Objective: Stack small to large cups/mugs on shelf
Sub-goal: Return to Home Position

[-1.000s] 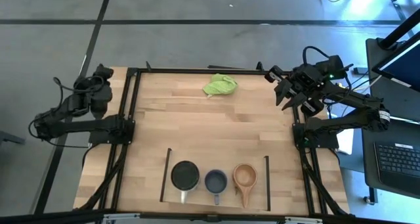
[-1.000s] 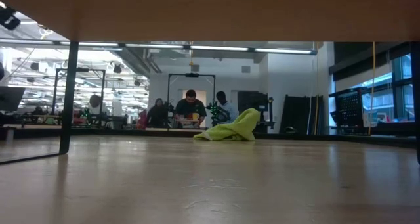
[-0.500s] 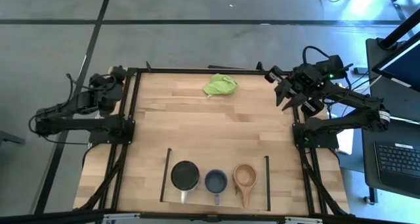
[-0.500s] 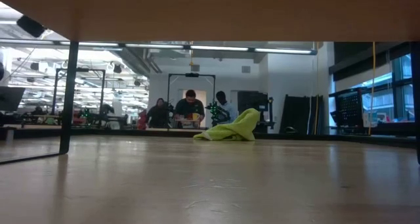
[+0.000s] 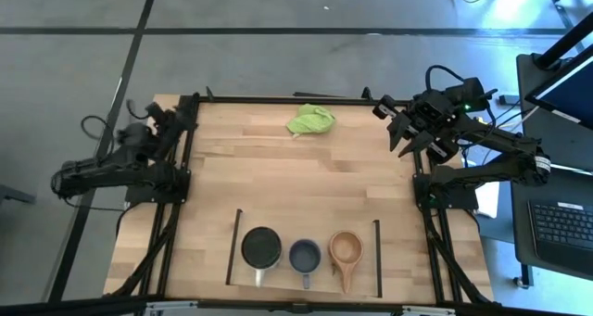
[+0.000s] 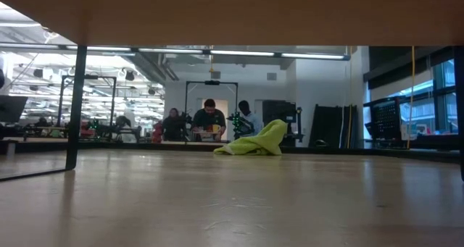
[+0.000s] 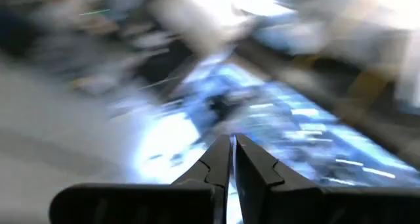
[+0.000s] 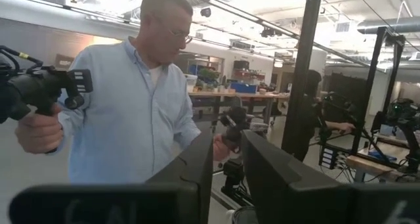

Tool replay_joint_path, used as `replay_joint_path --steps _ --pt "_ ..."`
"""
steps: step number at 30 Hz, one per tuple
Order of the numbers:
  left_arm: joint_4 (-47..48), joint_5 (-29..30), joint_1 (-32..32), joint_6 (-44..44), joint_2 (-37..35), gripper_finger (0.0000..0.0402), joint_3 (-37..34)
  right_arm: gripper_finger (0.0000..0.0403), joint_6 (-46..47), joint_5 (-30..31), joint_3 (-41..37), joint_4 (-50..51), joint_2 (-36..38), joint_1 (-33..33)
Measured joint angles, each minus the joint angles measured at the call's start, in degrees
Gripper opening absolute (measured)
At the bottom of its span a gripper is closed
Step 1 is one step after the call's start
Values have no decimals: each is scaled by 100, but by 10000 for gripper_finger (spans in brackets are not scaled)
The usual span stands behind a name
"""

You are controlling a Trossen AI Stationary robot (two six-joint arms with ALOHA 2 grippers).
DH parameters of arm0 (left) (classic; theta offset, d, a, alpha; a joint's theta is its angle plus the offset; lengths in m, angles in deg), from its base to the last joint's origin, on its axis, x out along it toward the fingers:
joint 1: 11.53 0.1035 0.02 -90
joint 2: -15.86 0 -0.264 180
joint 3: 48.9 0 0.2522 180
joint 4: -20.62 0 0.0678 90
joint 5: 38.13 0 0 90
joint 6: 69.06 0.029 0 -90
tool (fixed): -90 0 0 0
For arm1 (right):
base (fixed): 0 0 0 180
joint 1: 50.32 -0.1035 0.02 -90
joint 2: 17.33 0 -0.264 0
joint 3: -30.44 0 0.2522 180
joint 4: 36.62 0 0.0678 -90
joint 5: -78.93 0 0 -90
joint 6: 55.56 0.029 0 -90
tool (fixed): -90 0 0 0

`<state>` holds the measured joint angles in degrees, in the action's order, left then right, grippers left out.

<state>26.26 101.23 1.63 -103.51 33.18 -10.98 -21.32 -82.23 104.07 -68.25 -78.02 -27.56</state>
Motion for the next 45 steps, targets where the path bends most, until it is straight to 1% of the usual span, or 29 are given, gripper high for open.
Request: replay_joint_path --steps 1,2,3,4,8,9,10,12,14,16,18,20,21,23,27,28,32,34,40,43,45 --pt "-707 -660 145 431 -77 14 -190 84 -1 0 0 0 0 0" --pt "-1160 -1359 301 734 -143 14 -351 84 -3 0 0 0 -1 0" --pt "-1347 -2039 470 876 -211 14 -473 84 -3 0 0 0 -2 0" --pt "-1339 -2710 647 854 -275 14 -574 84 0 0 0 0 -2 0" --pt "-1017 -5134 1280 255 -241 14 -982 84 52 0 0 0 -2 0" --pt "-1049 -5643 1408 113 -176 14 -1088 84 86 0 0 -2 -2 0" --pt "-1074 -6029 1525 -11 -115 14 -1181 84 131 2 0 0 -2 0" --pt "-1067 -6505 1705 -130 -57 14 -1265 84 172 22 0 0 -2 0" --pt "-1092 -6533 1819 3 -52 14 -1276 84 184 65 0 0 -2 0" --pt "-1152 -6207 1888 455 -62 14 -1274 84 235 78 0 0 -2 0" --pt "-1064 -5886 1929 1427 -57 14 -1274 84 301 83 0 2 -2 0" --pt "-1038 -5834 1902 2445 -58 14 -1274 84 305 88 0 2 -2 0" --pt "-1047 -5828 1858 2769 -57 14 -1274 84 301 94 0 2 -2 0" --pt "-1040 -5678 1709 3109 -9 14 -1274 84 301 98 0 2 -2 0" --pt "-690 -5461 1287 3302 318 14 -1488 84 256 101 0 4 -4 0" --pt "-730 -5443 1172 3306 356 14 -1586 84 211 101 0 11 -4 0" --pt "-1518 -5444 572 3088 413 14 -1985 84 128 109 0 69 -6 24" --pt "-1704 -5291 245 3011 397 14 -2138 84 143 115 0 88 -7 62" --pt "-1696 -4594 -691 2837 395 14 -2371 84 143 123 0 117 -7 159" --pt "-1417 -3991 -1046 2878 395 14 -2369 84 -11 66 0 308 -7 162" --pt "-1123 -3627 -1188 2880 395 14 -2369 84 -252 -56 0 637 -7 161"
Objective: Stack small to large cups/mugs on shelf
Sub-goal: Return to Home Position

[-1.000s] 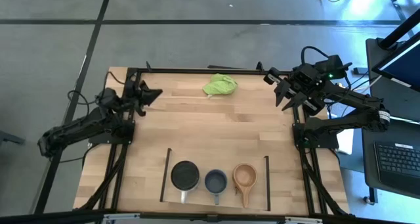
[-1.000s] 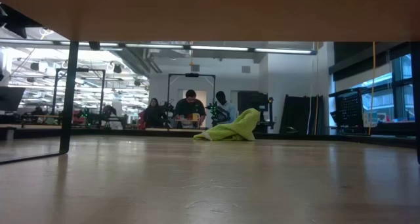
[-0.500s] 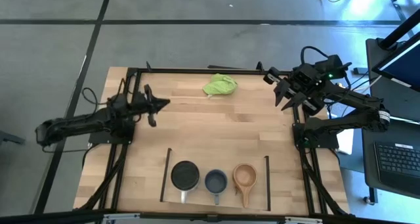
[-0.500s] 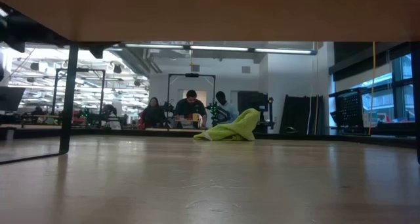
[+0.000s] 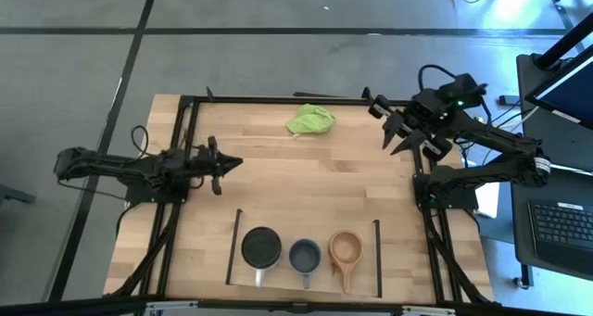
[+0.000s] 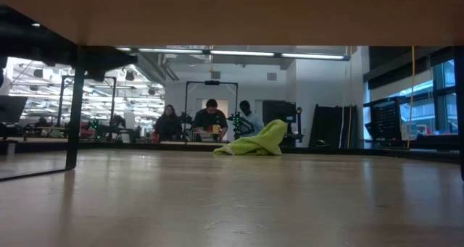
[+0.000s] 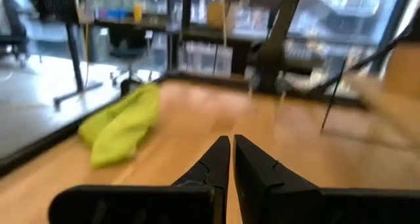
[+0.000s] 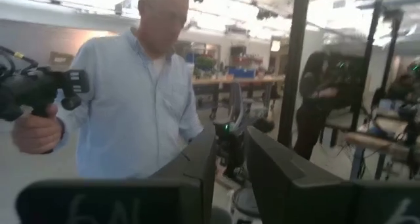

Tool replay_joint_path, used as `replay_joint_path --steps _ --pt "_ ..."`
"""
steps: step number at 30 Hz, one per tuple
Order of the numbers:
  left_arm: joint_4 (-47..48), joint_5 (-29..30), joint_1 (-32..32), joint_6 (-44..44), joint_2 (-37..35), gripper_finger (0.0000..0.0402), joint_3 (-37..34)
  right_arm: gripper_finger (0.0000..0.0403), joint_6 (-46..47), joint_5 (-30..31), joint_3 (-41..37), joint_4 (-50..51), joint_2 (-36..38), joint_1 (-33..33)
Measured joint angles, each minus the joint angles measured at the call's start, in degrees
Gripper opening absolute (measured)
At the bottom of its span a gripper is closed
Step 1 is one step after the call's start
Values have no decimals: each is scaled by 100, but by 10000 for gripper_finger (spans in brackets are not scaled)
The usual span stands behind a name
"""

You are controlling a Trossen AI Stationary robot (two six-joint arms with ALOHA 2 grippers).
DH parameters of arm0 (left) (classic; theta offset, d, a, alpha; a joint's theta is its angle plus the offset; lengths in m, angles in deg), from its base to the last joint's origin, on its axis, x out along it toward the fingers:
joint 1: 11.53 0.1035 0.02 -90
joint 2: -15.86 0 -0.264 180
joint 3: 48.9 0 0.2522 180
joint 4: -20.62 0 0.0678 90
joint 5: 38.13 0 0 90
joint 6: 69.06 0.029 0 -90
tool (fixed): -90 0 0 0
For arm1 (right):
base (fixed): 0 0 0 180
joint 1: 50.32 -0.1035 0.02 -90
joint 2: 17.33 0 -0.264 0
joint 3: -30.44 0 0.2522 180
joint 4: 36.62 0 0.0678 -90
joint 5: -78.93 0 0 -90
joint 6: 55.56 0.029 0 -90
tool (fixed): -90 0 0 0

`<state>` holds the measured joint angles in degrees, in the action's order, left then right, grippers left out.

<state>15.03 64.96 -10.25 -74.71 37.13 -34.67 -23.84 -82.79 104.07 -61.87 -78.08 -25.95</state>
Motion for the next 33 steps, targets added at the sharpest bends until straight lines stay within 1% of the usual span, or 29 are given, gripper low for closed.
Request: replay_joint_path --steps 3,5,9,11,14,18,21,22,23,25,26,27,28,29,30,31,32,33 --pt "716 62 -107 -44 0 14 0 84 -411 12 0 733 0 0" --pt "1129 -133 -129 -124 0 14 0 84 -676 84 -4 1167 -4 1" --pt "1799 -600 -64 -118 16 14 8 84 -680 78 -7 1271 -13 1" --pt "1849 -823 36 -120 84 14 13 84 -606 30 -14 1278 -13 0" --pt "1872 -898 213 -125 312 14 13 84 -523 -32 -197 1375 -4 1" --pt "1872 -899 409 -84 470 14 13 84 -666 -3 -809 1430 -15 -1" --pt "1866 -851 497 -116 477 14 13 84 -631 -122 -1320 1485 -11 0" --pt "1852 -795 518 -118 475 14 13 84 -421 -74 -1490 1479 -13 -2" --pt "1846 -758 538 -120 474 14 13 84 -220 199 -1630 1398 -19 -14" --pt "1837 -760 567 -131 458 14 13 84 -69 868 -1851 926 -23 -158" --pt "1824 -760 573 -135 459 14 13 84 -243 883 -1926 364 -33 -253" --pt "1806 -761 574 -174 459 14 13 84 -481 577 -1996 -450 -34 -351" --pt "1768 -765 569 -247 459 14 13 84 -588 67 -2054 -1313 -1 -422" --pt "1715 -772 569 -286 459 14 13 84 -377 -340 -2169 -2055 106 -459" --pt "1638 -776 569 -310 459 14 13 84 157 -493 -2357 -2631 241 -463" --pt "1537 -774 569 -303 459 14 13 84 786 -373 -2590 -3004 400 -439" --pt "1422 -774 569 -287 459 14 13 84 1136 -145 -2899 -3258 558 -409" --pt "1323 -767 569 -251 459 14 13 84 1204 41 -3253 -3461 728 -404"
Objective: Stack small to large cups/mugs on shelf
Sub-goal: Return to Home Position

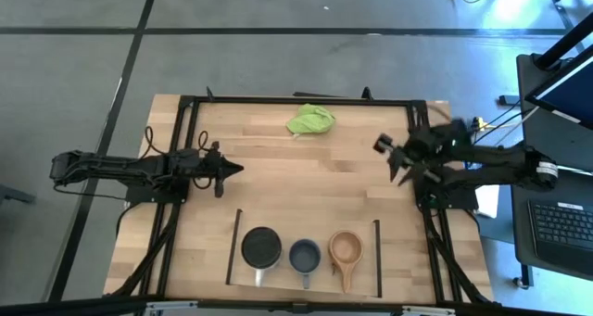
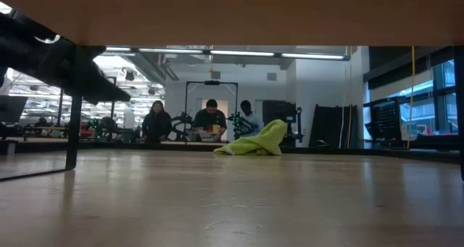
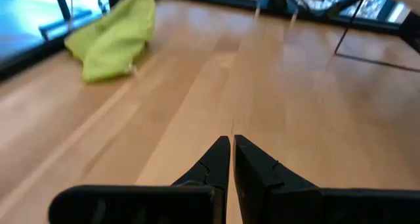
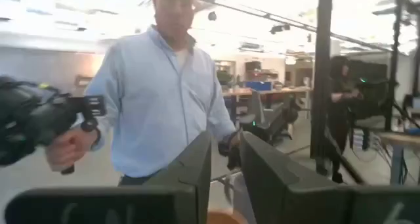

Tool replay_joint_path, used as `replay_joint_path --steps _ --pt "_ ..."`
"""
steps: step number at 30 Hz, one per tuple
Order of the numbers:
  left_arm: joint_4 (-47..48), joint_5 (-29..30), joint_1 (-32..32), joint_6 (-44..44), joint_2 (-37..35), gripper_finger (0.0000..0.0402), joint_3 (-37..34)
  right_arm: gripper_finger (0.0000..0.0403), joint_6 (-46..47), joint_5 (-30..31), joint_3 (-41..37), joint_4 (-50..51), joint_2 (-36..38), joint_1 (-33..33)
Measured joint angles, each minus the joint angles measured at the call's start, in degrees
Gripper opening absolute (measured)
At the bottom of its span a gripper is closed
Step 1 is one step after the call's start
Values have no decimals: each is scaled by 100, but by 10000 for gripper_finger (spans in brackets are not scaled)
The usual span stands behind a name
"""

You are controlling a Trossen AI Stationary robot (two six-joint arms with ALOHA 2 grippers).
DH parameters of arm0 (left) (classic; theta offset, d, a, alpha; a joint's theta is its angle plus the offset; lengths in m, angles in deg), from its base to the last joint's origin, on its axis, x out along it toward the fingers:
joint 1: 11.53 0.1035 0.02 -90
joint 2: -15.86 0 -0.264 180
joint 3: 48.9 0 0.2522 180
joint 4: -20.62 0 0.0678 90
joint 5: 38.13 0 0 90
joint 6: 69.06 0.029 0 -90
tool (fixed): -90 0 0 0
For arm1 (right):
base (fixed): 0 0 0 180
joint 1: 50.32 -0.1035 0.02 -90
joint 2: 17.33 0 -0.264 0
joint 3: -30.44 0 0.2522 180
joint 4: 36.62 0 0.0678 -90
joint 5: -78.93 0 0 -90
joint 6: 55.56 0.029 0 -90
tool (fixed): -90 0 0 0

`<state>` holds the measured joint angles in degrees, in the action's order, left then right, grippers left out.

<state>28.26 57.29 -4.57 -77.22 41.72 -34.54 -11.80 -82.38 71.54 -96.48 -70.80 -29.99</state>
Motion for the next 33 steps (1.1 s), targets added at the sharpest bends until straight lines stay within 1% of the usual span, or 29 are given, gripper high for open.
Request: replay_joint_path --steps 3,5,6,9,13,16,19,22,23,25,28,33 --pt "-161 152 0 112 -2 14 0 84 -398 509 -939 -252 491 -24" --pt "-159 377 6 111 0 14 0 84 -570 970 -1396 -289 724 -42" --pt "-161 460 4 109 0 14 0 84 -628 1060 -1582 -287 819 -76" --pt "-159 559 4 109 0 14 0 84 -643 885 -1981 -489 1105 -88" --pt "-159 561 4 77 0 14 0 84 -523 854 -2681 -467 1502 -7" --pt "-154 563 4 -63 0 14 0 84 -515 637 -2631 -205 1723 112" --pt "-155 563 4 -70 -2 14 0 84 -290 301 -2698 -30 1840 426" --pt "-77 564 4 -70 0 14 0 84 -281 -14 -2697 820 1839 729" --pt "-42 565 4 -70 -2 14 0 84 -441 -58 -2697 1142 1838 811" --pt "51 567 4 -22 0 14 0 84 -973 42 -2697 1892 1838 908" --pt "134 568 4 229 0 14 0 84 -1904 320 -2697 2825 1838 958" --pt "136 568 4 383 0 14 0 84 -2661 1447 -2697 3854 1835 955"
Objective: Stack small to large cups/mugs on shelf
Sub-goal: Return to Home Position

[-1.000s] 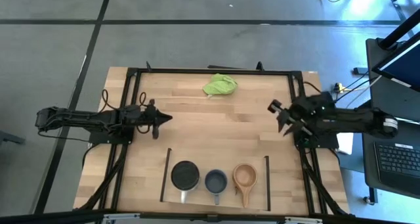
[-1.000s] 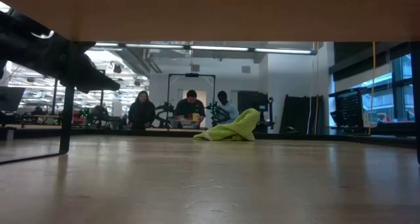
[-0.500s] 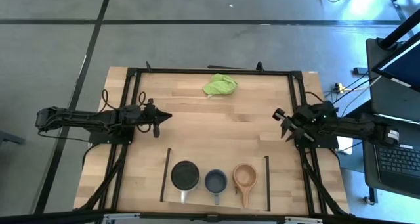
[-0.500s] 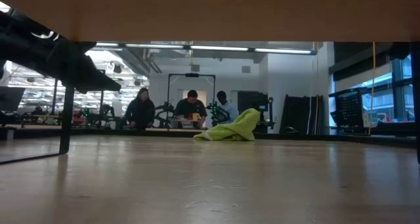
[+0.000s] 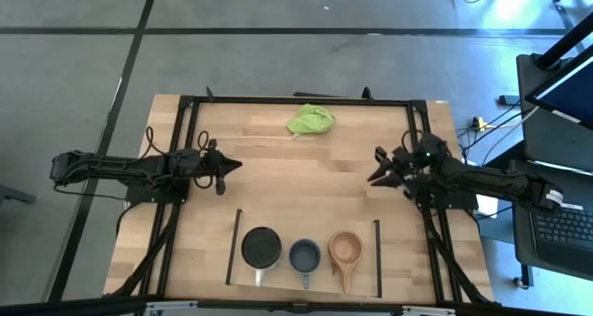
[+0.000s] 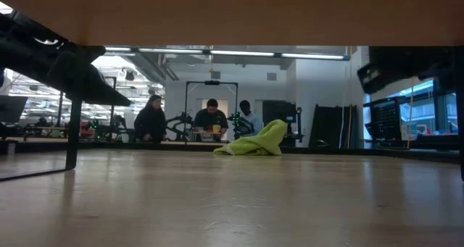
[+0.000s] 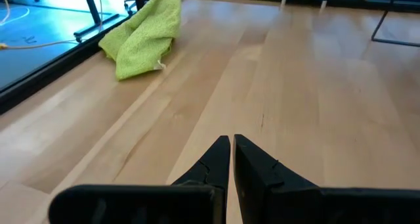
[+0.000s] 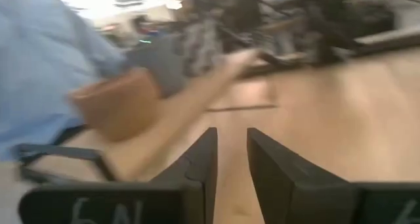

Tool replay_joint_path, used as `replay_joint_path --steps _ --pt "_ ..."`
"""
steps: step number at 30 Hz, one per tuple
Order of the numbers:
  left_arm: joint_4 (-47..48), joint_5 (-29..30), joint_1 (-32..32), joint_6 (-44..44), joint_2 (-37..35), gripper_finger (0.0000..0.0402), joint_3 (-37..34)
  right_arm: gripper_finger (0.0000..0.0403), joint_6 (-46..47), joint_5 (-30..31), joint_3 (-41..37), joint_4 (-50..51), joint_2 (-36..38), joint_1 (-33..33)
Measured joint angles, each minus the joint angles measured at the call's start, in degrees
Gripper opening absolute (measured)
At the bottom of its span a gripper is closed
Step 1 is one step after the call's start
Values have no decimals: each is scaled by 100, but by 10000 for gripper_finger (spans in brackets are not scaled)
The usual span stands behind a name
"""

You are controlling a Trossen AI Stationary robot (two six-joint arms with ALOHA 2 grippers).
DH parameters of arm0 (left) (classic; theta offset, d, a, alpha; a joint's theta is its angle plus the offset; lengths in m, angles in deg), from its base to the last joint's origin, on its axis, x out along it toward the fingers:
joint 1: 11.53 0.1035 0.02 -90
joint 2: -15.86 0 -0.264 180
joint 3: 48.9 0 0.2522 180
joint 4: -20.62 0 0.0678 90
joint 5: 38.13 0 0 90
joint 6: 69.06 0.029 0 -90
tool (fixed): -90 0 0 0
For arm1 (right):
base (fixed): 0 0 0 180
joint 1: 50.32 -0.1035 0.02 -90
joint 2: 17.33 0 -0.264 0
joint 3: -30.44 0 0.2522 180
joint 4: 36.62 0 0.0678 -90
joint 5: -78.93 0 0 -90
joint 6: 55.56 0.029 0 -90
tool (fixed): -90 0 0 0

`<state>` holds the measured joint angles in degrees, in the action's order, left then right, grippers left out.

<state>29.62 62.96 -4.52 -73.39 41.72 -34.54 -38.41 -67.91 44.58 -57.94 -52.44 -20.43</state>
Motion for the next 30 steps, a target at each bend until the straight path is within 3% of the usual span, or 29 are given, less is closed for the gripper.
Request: replay_joint_path --steps 7,12,17,30 --pt "33 2 0 335 0 14 0 84 -284 1005 0 1627 -2 -1" --pt "63 2 0 547 0 14 0 84 -378 2299 0 2955 -2 0" --pt "66 2 -2 502 0 14 0 84 -93 3330 2 3051 -46 0" --pt "66 0 -2 498 0 14 0 84 -101 3528 2 3032 -44 0"
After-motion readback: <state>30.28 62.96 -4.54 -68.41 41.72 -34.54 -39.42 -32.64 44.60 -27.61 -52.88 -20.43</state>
